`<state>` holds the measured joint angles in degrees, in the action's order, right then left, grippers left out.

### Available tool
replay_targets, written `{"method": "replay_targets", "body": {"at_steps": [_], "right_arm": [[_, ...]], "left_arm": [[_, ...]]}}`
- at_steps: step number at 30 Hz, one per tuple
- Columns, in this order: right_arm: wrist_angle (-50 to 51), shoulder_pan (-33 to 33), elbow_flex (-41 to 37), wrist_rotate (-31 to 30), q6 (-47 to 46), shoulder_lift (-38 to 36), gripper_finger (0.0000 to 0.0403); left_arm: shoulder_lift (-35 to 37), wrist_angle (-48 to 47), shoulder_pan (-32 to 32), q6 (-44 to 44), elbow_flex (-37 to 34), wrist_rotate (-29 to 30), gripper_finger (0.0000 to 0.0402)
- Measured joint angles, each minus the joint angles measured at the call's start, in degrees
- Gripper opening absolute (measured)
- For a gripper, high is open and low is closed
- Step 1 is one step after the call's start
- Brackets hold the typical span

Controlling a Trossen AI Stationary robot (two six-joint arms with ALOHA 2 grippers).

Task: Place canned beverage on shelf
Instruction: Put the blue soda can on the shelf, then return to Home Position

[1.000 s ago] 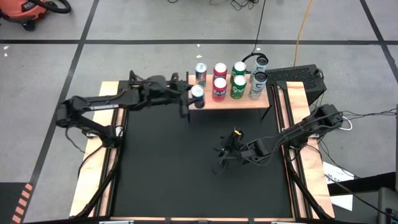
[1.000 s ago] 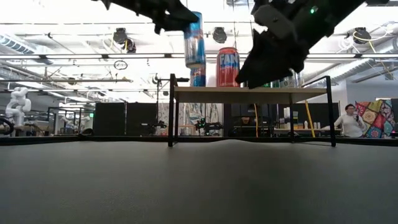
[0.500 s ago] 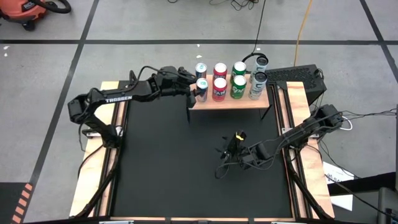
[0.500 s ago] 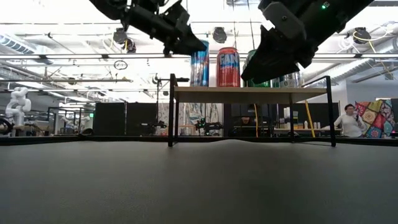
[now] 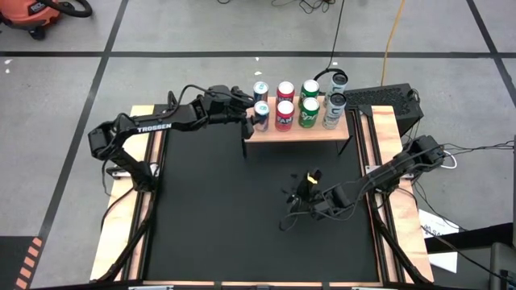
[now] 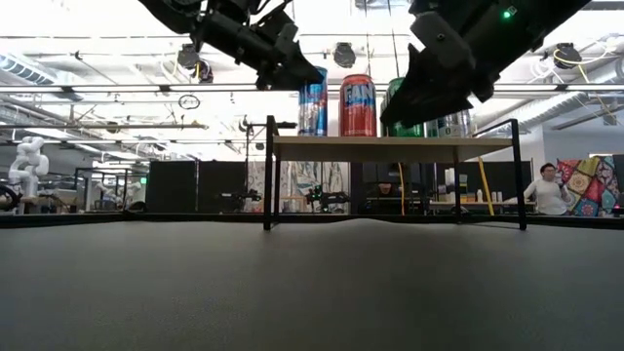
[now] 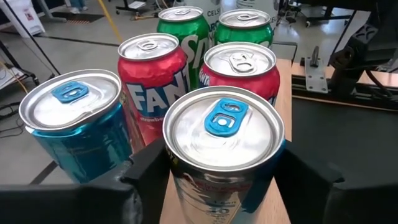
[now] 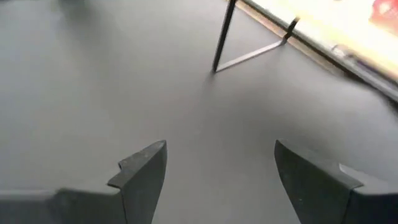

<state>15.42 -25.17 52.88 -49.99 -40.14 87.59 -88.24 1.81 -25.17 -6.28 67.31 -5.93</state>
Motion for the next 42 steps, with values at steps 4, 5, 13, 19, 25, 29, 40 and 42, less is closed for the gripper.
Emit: {"method": "replay_targets", "body": {"at_steps": [4,5,13,19,25,29,40,42], "right_arm": [[-0.29,-0.52,0.0,-3.18,0.4,-0.14,0.0283],[-0.31,-0.52,0.0,-3.18,0.41,-0.16,0.0283],[-0.64,-0.43,0.0,-3.29,0.76,-0.22,0.0283],[-3.53,-0.46,0.0,-3.73,7.68,-2.91,0.0283],[-13.16,-0.5,0.04,5.63,22.78,-8.22,0.0275],[-18.13,-0.5,0.06,12.28,30.26,-11.96,0.0257],[-16.71,2.44,0.07,21.31,40.47,-22.18,0.0091],[-16.77,3.78,0.07,24.09,42.0,-23.76,0.0047]], "left_arm": [[1.52,-2.34,-0.15,-0.07,-0.13,0.28,0.0285],[2.05,-2.28,-0.22,-0.05,-0.13,0.42,0.0298],[7.67,-3.8,-0.21,-0.03,-0.13,0.57,0.0365],[16.01,-8.8,1.13,-0.09,-0.13,0.81,0.0369],[23.82,-7.35,6.21,-0.04,-5.38,4.3,0.037],[27.96,-0.87,10.72,0.04,-13.04,7.39,0.037],[32.45,13.25,22.55,1.41,-28.24,16.73,0.037],[32.98,15.14,24.39,1.42,-30.18,18.84,0.037]]}}
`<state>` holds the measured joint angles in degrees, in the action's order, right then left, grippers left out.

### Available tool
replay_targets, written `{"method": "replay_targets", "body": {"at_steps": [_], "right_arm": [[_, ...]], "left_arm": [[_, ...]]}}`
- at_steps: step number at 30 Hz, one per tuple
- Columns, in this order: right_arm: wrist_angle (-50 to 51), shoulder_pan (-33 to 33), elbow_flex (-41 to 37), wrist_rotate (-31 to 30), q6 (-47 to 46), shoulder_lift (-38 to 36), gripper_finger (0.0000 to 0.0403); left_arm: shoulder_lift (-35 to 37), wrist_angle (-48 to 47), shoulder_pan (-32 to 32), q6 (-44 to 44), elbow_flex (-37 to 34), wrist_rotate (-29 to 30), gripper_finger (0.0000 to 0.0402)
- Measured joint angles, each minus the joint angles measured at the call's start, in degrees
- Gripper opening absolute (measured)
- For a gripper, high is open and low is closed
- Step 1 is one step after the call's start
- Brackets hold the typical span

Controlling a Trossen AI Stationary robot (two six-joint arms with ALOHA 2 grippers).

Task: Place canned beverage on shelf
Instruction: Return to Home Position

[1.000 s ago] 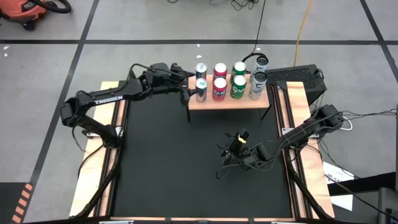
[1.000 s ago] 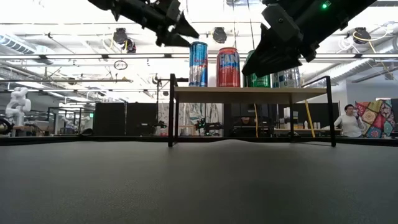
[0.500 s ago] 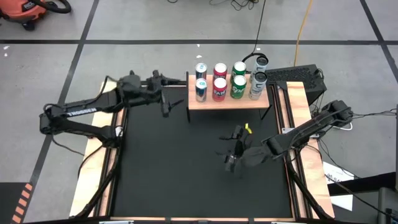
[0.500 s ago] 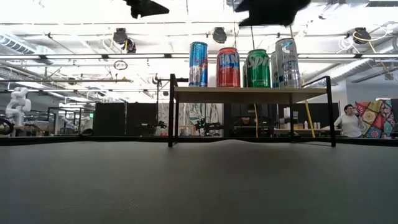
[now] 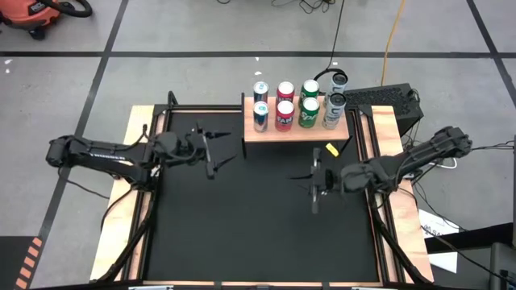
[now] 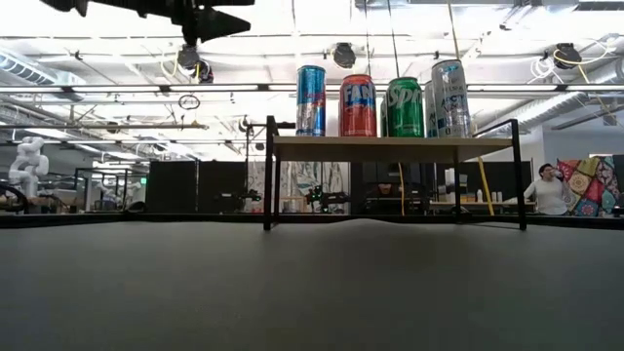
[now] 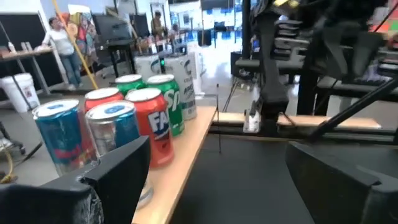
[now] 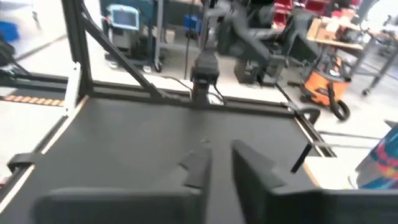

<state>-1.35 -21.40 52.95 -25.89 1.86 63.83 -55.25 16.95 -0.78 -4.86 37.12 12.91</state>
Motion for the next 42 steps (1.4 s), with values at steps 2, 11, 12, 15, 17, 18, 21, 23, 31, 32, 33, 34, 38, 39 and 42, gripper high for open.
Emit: {"method": "replay_targets", "body": {"at_steps": [2,11,12,15,17,18,21,23,31,32,33,34,38,39,42], "right_arm": [[-0.05,1.5,-0.03,2.52,0.76,-1.44,0.0013],[-7.13,6.97,-10.09,6.83,-2.19,-7.49,0.0002],[-8.71,7.46,-11.8,7.6,-2.7,-8.39,0.0001],[-13.12,8.45,-17.12,8.39,-3.74,-11.57,0.0],[-15.33,9.08,-20.52,8.59,-4.19,-14.1,0.0],[-16.05,9.36,-21.98,9.08,-4.39,-15.44,0.0],[-17.39,10.21,-25.4,11.57,-5.6,-19.59,0.0],[-17.42,10.58,-26.91,13.23,-6.36,-22.11,0.0],[-14.18,10.98,-29.89,15.65,-6.39,-30.05,0.0],[-13.96,10.98,-30.22,15.68,-6.39,-30.82,0.0],[-13.77,10.98,-30.6,15.68,-6.38,-31.58,0.0],[-13.53,10.98,-31.0,15.68,-6.38,-32.32,0.0],[-13.35,10.98,-33.25,15.63,-6.43,-34.98,0.0],[-13.39,10.98,-33.9,15.62,-6.75,-35.63,0.0],[-13.98,10.98,-36.03,15.61,-8.47,-37.2,0.0]], "left_arm": [[0.03,3.04,1.62,0.02,-1.82,1.17,0.037],[0.12,11.96,5.4,0.0,-9.47,7.11,0.0362],[0.21,12.69,5.62,0.03,-10.04,7.31,0.0355],[0.41,14.19,6.11,0.07,-11.32,7.38,0.0319],[0.45,16.43,6.34,0.46,-12.48,7.39,0.0285],[0.47,17.52,6.47,1.07,-13.08,7.37,0.0267],[0.47,18.99,6.47,1.58,-14.63,7.35,0.021],[0.47,19.78,6.47,2.39,-15.48,7.33,0.0173],[0.47,28.38,6.45,3.66,-20.93,7.19,0.0059],[0.47,29.48,6.45,4.17,-21.59,7.17,0.0048],[0.47,30.38,6.45,4.46,-22.16,7.15,0.0038],[0.63,30.95,6.45,4.52,-22.62,7.13,0.0029],[1.46,30.23,6.45,4.61,-22.88,7.11,0.0004],[1.5,30.2,6.45,4.89,-22.88,6.92,0.0002],[1.54,30.16,6.67,6.07,-22.88,6.43,0.0005]]}}
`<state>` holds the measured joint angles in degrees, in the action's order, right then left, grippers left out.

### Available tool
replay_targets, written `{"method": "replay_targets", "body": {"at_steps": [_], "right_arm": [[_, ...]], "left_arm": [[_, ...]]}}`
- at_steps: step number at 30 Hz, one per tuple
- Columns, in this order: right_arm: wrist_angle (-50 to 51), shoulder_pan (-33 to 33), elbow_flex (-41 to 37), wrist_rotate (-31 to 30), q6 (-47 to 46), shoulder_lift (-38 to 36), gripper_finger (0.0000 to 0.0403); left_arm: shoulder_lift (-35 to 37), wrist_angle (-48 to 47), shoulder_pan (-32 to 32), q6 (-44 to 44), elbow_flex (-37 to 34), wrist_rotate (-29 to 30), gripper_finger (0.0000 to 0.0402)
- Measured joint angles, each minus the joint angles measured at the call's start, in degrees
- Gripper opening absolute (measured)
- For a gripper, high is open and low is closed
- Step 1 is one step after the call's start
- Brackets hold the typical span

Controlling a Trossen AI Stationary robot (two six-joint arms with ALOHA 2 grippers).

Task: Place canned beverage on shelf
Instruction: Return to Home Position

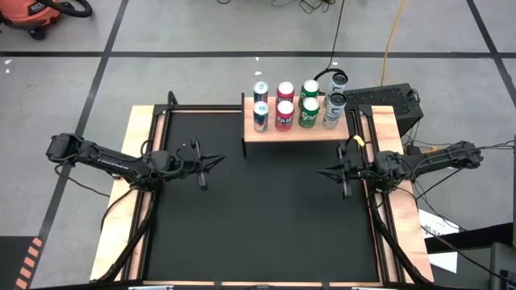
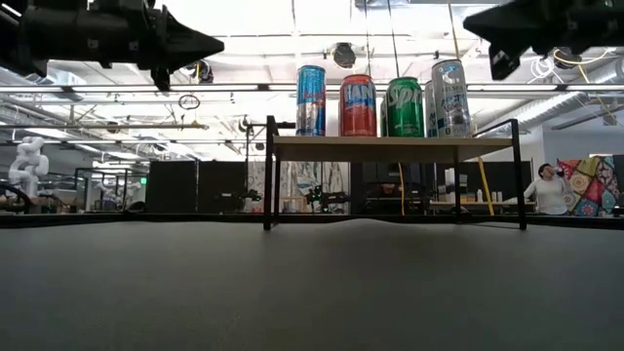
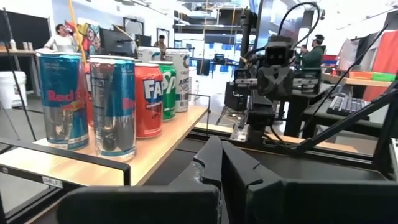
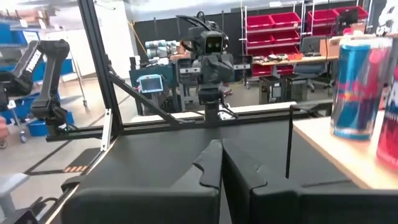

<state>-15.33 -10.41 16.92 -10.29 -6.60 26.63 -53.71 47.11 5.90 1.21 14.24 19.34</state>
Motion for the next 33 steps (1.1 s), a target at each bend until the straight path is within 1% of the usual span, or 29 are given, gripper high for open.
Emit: {"method": "replay_targets", "body": {"at_steps": [5,9,12,15,20,26,33], "right_arm": [[0.19,-0.02,-3.41,-0.08,-0.23,-1.69,0.0],[0.21,-0.02,-5.0,0.26,0.85,-3.13,0.0],[0.45,-0.01,-5.3,2.99,2.6,-4.42,0.0],[1.16,-0.02,-5.3,3.05,3.31,-6.3,0.0],[4.3,-0.02,-5.3,2.93,4.47,-10.99,0.0],[9.38,-0.02,-5.3,2.6,4.36,-17.54,0.0],[14.34,-0.02,-5.3,2.45,4.31,-23.37,0.0]], "left_arm": [[0.0,1.68,1.85,-0.05,-1.28,0.14,0.0006],[0.04,7.49,2.4,-0.08,-4.24,0.61,0.0006],[0.02,11.15,2.4,-0.12,-6.65,0.78,0.0006],[0.04,14.38,2.4,-0.54,-8.71,0.95,0.0006],[0.81,17.0,2.4,-1.57,-11.05,1.82,0.0006],[3.79,18.23,2.38,-1.63,-13.85,2.38,0.0006],[7.5,14.12,2.38,-2.08,-13.86,2.35,0.0006]]}}
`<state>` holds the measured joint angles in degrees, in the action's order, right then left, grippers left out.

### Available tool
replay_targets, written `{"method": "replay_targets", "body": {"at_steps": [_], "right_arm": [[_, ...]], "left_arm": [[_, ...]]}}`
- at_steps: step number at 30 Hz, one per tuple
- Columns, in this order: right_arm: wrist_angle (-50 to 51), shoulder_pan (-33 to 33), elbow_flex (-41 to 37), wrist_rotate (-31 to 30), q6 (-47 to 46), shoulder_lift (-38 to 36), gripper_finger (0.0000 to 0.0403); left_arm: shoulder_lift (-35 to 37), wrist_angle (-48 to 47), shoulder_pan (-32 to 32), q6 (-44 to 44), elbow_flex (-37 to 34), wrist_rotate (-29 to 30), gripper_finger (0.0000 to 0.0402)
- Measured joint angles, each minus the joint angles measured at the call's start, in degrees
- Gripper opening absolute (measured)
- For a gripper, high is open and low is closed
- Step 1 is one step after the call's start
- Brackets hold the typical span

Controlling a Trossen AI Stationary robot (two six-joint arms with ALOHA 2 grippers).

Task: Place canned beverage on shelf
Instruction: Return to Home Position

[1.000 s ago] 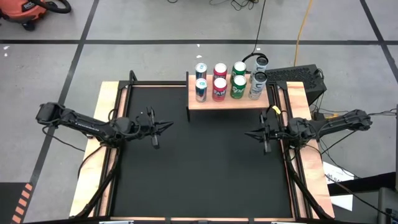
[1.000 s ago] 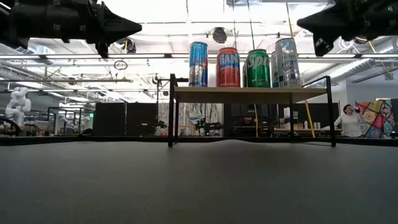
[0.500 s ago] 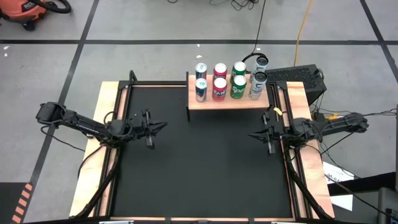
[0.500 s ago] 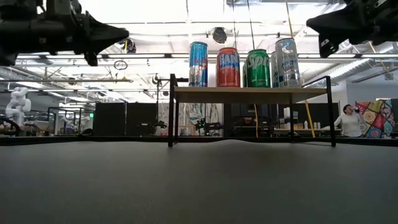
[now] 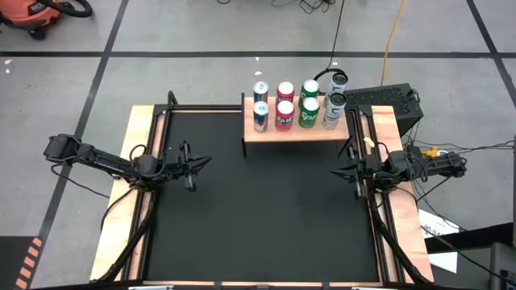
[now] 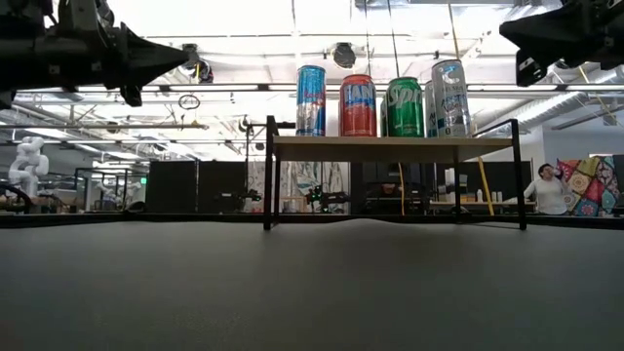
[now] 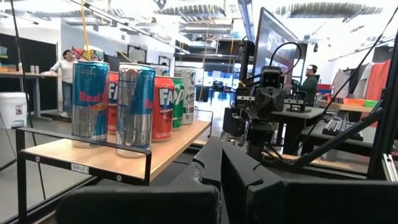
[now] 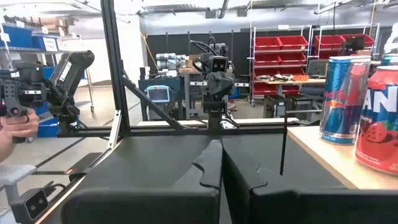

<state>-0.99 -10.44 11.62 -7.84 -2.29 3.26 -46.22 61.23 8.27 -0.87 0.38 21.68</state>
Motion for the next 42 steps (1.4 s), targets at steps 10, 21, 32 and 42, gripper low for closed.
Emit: {"method": "replay_targets", "body": {"at_steps": [10,21,32,42], "right_arm": [[5.05,0.0,0.0,-0.05,-1.28,-3.18,0.0],[6.28,0.02,-0.4,-1.19,-1.55,-3.21,0.0],[0.12,0.02,-7.81,-0.84,-3.49,-3.18,0.0],[-2.18,0.02,-10.51,-0.83,-4.52,-3.21,0.0]], "left_arm": [[8.07,-9.51,0.0,-0.51,-0.02,-0.16,0.0006],[19.16,-23.35,0.01,2.09,-0.04,-0.27,0.0006],[19.93,-24.99,0.0,1.62,-0.07,-0.36,0.0006],[19.91,-27.39,1.35,3.53,-0.09,-0.6,0.0006]]}}
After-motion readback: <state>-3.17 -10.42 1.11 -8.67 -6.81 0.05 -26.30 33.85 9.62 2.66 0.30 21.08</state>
